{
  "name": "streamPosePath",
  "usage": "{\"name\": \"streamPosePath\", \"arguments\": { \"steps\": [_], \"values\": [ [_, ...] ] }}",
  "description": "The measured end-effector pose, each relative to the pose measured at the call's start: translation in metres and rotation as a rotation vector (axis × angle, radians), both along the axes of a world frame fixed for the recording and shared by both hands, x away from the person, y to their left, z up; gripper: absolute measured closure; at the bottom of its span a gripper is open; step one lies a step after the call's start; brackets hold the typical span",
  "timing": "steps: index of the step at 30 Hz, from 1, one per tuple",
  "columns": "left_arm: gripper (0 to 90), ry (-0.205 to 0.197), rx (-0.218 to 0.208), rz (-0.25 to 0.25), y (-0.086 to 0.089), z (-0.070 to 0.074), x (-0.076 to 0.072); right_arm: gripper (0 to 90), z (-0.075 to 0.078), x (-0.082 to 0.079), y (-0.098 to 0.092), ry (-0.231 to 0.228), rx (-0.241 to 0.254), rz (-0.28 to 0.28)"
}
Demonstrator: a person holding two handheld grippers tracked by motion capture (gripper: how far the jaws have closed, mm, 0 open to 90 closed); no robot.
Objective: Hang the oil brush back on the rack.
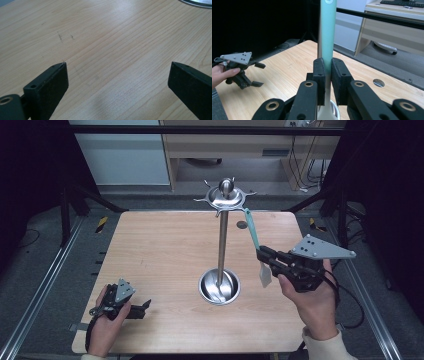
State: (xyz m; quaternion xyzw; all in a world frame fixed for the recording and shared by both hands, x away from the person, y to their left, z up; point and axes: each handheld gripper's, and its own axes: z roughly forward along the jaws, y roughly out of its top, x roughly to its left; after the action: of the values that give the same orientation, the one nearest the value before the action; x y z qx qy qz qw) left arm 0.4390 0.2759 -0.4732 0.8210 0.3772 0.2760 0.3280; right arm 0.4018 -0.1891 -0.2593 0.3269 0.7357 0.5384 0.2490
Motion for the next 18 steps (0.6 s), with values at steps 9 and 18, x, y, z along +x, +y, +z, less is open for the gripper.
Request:
{"name": "streamPosePath", "arguments": {
  "steps": [9, 18],
  "values": [
    [2.7, -0.001, 0.001, -0.001, 0.000, 0.000, 0.000, 82.2, -0.007, 0.005, 0.006, -0.005, 0.031, -0.006],
    [2.7, -0.001, 0.000, 0.000, 0.000, 0.000, 0.000, 82.2, -0.018, 0.009, 0.013, -0.023, 0.085, -0.012]
  ]
}}
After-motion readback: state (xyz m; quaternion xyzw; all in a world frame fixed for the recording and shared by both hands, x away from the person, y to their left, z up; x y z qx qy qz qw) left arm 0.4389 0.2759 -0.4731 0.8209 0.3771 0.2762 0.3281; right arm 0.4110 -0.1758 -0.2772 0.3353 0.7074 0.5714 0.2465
